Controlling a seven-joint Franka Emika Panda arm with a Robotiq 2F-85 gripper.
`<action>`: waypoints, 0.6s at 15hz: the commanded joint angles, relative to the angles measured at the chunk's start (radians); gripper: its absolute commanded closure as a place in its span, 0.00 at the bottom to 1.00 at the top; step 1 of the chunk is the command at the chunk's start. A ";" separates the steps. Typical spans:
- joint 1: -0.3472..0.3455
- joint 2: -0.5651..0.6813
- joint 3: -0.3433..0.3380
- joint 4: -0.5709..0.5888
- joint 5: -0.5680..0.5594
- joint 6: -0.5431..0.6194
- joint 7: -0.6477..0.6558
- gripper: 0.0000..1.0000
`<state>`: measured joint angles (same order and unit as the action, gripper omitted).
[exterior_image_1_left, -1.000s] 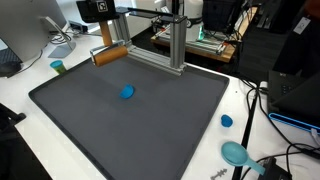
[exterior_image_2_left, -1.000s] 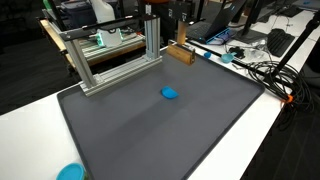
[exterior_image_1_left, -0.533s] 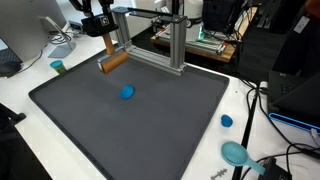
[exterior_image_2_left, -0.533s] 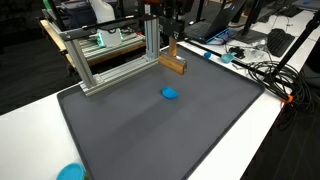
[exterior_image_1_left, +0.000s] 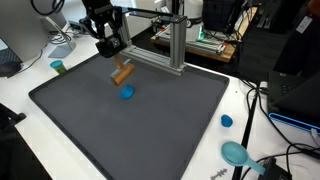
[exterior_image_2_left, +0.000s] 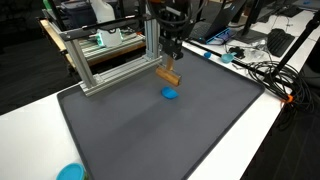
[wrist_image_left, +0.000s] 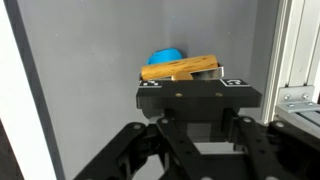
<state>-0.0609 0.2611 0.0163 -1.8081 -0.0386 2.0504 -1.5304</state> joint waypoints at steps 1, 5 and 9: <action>-0.004 0.025 0.009 -0.023 -0.026 0.062 -0.047 0.78; 0.006 0.008 0.022 -0.053 -0.063 0.128 -0.072 0.78; 0.008 0.042 0.024 -0.025 -0.052 0.095 -0.048 0.53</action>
<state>-0.0495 0.3026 0.0367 -1.8354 -0.0889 2.1485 -1.5791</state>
